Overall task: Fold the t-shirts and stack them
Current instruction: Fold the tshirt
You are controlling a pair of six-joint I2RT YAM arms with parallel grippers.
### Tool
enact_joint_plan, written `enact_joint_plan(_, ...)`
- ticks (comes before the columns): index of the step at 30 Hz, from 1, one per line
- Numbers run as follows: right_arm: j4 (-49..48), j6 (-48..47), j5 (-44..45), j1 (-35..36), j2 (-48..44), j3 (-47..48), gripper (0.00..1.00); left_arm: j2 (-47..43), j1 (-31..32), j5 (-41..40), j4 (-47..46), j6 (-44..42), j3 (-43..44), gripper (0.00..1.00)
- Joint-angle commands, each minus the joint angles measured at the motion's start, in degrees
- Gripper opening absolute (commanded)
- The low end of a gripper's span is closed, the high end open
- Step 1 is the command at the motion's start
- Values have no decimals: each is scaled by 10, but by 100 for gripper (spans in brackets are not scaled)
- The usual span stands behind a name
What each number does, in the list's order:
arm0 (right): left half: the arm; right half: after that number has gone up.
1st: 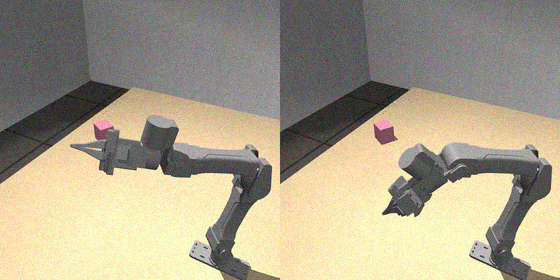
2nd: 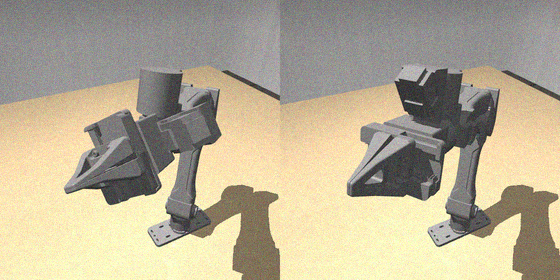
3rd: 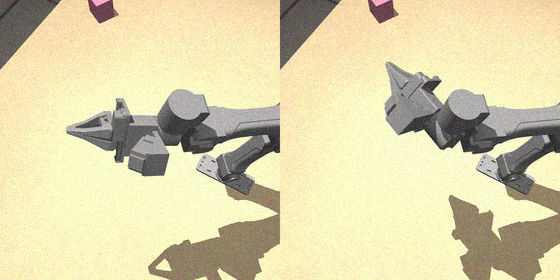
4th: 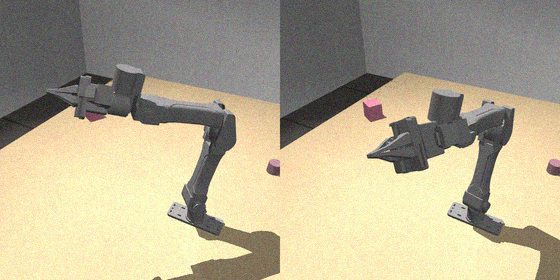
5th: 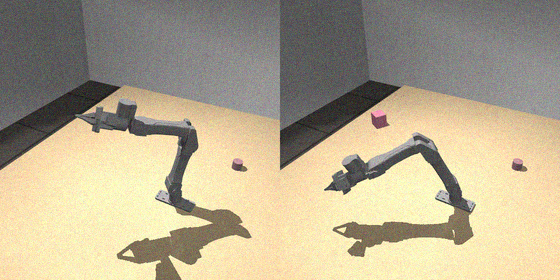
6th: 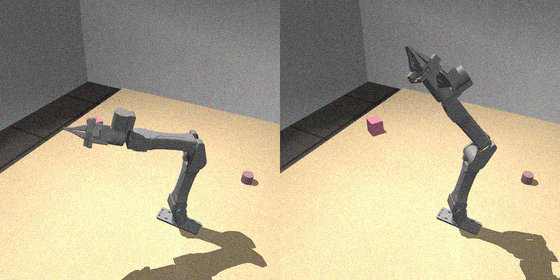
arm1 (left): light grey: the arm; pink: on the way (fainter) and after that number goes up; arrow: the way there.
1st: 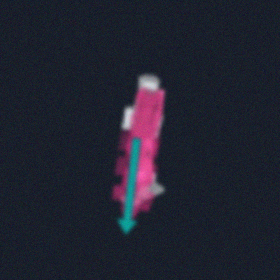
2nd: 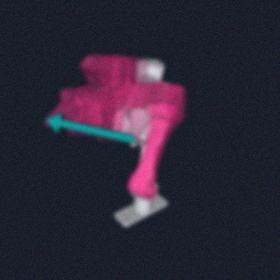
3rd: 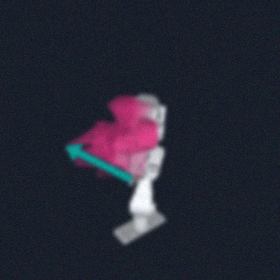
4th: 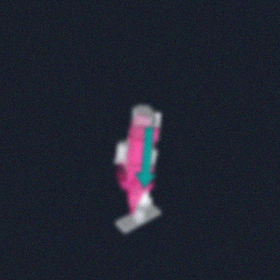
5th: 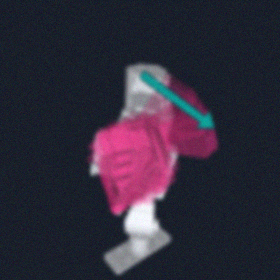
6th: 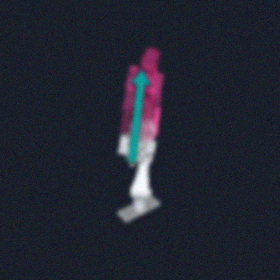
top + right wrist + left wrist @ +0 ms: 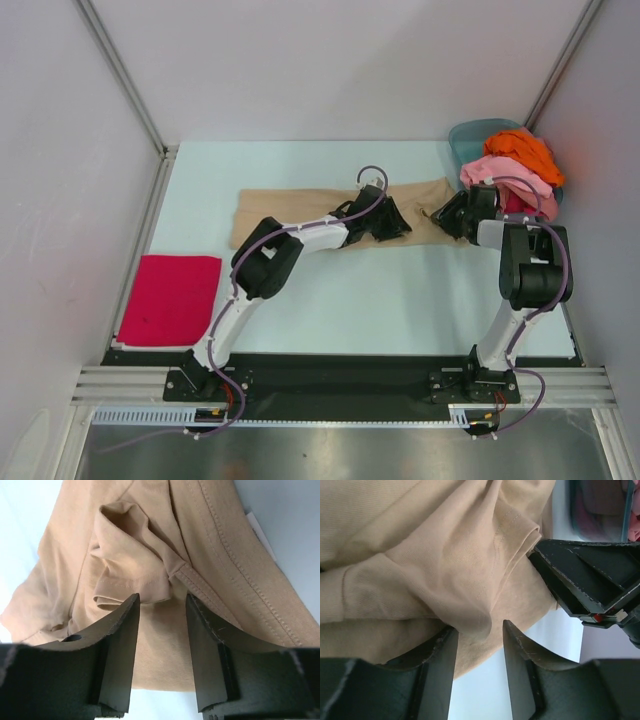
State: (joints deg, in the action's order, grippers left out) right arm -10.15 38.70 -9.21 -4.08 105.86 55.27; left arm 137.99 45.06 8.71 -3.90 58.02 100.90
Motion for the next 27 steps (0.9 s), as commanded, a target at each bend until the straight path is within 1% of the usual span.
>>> enact_joint_plan(1,-37,16,-8,-5,7,-1,47,14,4,-1,9,3,32,44)
enact_joint_plan(2,-39,15,-8,-6,9,1,47,14,3,-1,11,3,32,40)
enact_joint_plan(3,-39,15,-12,-7,12,3,43,14,3,0,11,2,33,31)
enact_joint_plan(5,-40,16,-15,-7,14,5,41,9,3,-1,14,-7,36,23)
enact_joint_plan(6,-41,18,-19,-7,14,7,38,7,3,-3,21,-11,38,17)
enact_joint_plan(7,-40,17,-20,-7,13,8,37,4,2,-5,24,-18,41,14)
enact_joint_plan(8,-40,18,-21,-7,9,9,35,-1,-1,-7,31,-26,44,7)
enact_joint_plan(10,-41,19,-22,-7,8,10,32,-8,-2,-9,35,-33,44,0)
enact_joint_plan(11,-41,18,-24,-7,8,12,29,-11,-2,-11,35,-36,44,0)
enact_joint_plan(12,-40,16,-28,-8,9,14,20,-17,-3,-13,40,-40,45,0)
enact_joint_plan(14,-39,16,-31,-7,9,18,12,-24,-5,-20,55,-50,45,0)
enact_joint_plan(15,-36,16,-31,-8,8,20,6,-31,-6,-21,59,-53,45,0)
enact_joint_plan(18,-22,4,-23,-7,-7,27,0,-41,-8,-20,65,-62,44,0)
enact_joint_plan(23,57,-29,19,-7,-52,41,0,-54,-16,-4,76,-65,40,0)
enact_joint_plan(27,90,-50,45,-7,-87,37,0,-65,-23,12,73,-59,21,0)
